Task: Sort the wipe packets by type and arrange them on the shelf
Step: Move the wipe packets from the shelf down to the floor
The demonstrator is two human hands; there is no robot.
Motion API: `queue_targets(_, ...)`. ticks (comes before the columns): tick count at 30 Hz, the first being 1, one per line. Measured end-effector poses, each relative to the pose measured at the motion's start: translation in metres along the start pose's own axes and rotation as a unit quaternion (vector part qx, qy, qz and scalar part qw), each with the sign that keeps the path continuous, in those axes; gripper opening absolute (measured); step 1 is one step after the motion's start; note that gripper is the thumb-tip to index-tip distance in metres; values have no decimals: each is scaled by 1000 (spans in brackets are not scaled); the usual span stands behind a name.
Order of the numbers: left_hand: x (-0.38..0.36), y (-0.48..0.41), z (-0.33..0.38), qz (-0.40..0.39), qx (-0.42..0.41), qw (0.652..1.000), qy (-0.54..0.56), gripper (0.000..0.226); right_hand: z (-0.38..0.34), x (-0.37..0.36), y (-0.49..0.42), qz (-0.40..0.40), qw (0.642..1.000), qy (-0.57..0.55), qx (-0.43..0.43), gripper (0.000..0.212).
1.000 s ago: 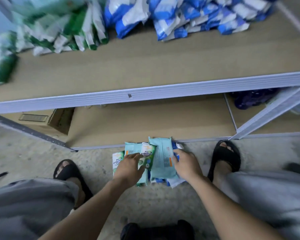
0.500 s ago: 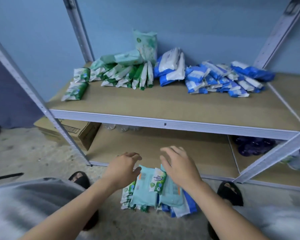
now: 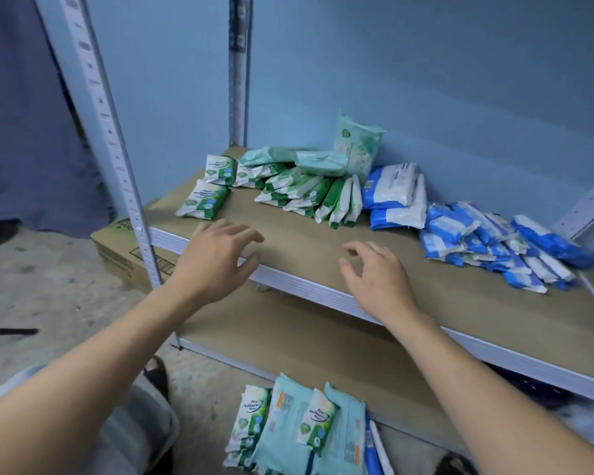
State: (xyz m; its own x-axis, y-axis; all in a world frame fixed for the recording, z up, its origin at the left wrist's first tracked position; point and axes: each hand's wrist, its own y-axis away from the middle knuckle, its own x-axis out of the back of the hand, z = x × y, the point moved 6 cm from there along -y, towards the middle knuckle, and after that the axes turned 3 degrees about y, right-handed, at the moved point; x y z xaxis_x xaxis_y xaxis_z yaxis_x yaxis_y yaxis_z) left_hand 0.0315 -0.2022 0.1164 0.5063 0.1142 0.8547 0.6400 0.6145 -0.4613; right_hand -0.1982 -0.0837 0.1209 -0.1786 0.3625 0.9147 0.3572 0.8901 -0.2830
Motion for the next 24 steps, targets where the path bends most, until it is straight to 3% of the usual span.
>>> queue_targets(3,-2,-15,-35,29,41,999,-19,30,12,-11,-29,-3,1000,-2,-27,38)
queue_targets(8,-3,-31,-92,52,164,985,-1,48,23,-23,-73,62,992,-66,-88,37)
queue_targets(14,-26,-42,-104,-25,212,977,-6,67,17,-33,-102,100,988,-57,-104,34)
queue_targets(18,-40,-45,-99,-50,210,976,-36,61,17,-31,-110,126,986,-31,-107,24)
queue_targets(21,-29,-49,-96,11,217,976,-7,42,16,-29,-116,134,986,-33,-98,5)
queue_targets(24,-26,-48,-92,45,213,976,16,27,20,-26,-111,115,986,-33,-114,13)
